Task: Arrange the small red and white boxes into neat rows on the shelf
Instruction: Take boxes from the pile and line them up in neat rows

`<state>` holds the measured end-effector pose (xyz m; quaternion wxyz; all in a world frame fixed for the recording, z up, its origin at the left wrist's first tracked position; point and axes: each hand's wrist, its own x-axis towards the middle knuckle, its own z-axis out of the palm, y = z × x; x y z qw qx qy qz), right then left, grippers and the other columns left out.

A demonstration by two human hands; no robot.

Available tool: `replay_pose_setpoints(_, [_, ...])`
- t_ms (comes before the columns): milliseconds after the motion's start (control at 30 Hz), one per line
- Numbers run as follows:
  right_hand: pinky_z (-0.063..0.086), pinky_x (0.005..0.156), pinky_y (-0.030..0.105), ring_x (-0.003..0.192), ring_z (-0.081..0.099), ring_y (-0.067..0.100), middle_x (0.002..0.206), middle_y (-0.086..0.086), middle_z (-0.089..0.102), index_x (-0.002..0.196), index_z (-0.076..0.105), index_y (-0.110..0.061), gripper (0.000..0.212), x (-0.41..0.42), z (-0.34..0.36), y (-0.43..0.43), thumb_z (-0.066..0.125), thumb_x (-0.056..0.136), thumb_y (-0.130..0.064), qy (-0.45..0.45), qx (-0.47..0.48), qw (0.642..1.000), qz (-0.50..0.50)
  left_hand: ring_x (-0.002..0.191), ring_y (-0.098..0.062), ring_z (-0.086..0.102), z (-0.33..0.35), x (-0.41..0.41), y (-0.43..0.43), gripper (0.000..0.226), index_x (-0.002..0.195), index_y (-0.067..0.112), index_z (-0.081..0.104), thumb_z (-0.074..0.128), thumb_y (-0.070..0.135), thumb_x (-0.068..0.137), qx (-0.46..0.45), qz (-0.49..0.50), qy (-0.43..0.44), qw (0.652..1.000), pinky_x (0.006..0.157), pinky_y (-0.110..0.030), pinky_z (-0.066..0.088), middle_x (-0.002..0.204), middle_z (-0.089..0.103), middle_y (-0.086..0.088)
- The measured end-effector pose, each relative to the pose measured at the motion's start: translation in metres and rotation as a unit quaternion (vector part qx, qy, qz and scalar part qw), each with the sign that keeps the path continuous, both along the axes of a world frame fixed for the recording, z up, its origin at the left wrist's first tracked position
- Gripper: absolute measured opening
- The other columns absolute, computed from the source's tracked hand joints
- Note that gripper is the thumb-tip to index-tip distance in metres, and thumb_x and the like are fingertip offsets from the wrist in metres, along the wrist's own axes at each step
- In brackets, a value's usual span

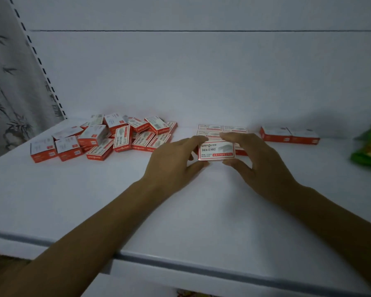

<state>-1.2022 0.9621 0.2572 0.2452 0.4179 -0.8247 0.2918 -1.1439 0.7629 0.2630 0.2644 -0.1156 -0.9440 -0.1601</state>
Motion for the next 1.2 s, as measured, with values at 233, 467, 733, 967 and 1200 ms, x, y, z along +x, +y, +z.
replay_pose_setpoints(233, [0.049,0.091,0.037,0.100,0.061,0.011,0.115,-0.004,0.064,0.133,0.044,-0.023,0.065,-0.004,0.000,-0.005,0.073,0.075,-0.034,-0.140,-0.030,0.989,-0.030,0.084,-0.007,0.063,-0.008,-0.004,-0.011,0.051,0.131,0.026,0.050,0.060,0.045,0.084,0.018,-0.001,0.004,1.000,0.065,-0.033,0.055,0.111,0.066,0.009])
replay_pose_setpoints(467, [0.048,0.092,0.038,0.102,0.061,0.013,0.118,-0.003,0.064,0.132,0.048,-0.019,0.057,-0.002,-0.004,-0.007,0.068,0.081,-0.033,-0.139,0.017,0.990,-0.037,0.092,-0.008,0.063,-0.011,-0.006,-0.012,0.057,0.137,0.029,0.043,0.062,0.039,0.085,0.030,-0.008,-0.035,0.999,0.074,-0.036,0.055,0.115,0.065,0.008])
replay_pose_setpoints(733, [0.045,0.094,0.042,0.116,0.052,0.022,0.128,0.003,0.055,0.129,0.050,-0.019,0.056,-0.001,-0.003,-0.011,0.054,0.083,-0.050,-0.091,0.106,0.986,-0.094,0.123,-0.012,0.044,-0.014,-0.007,-0.011,0.080,0.143,0.029,0.026,0.064,0.054,0.077,0.044,0.041,-0.075,0.995,0.090,-0.032,0.042,0.141,0.043,0.007])
replay_pose_setpoints(967, [0.042,0.090,0.033,0.106,0.062,0.020,0.115,0.001,0.066,0.113,0.065,-0.018,0.051,0.016,0.000,-0.012,0.039,0.086,-0.052,-0.017,0.175,0.984,-0.032,0.123,-0.011,0.044,-0.012,-0.004,-0.008,0.071,0.141,0.029,0.031,0.061,0.052,0.081,0.038,0.039,-0.085,0.995,0.090,-0.027,0.038,0.141,0.043,0.008])
replay_pose_setpoints(1200, [0.028,0.098,0.028,0.123,0.049,0.020,0.134,0.001,0.053,0.130,0.051,-0.019,0.059,0.014,-0.003,-0.011,0.033,0.087,-0.056,-0.057,0.204,0.976,-0.051,0.120,-0.010,0.045,-0.014,-0.003,-0.010,0.067,0.139,0.030,0.033,0.058,0.053,0.082,0.037,0.041,-0.082,0.995,0.087,-0.027,0.040,0.138,0.046,0.009])
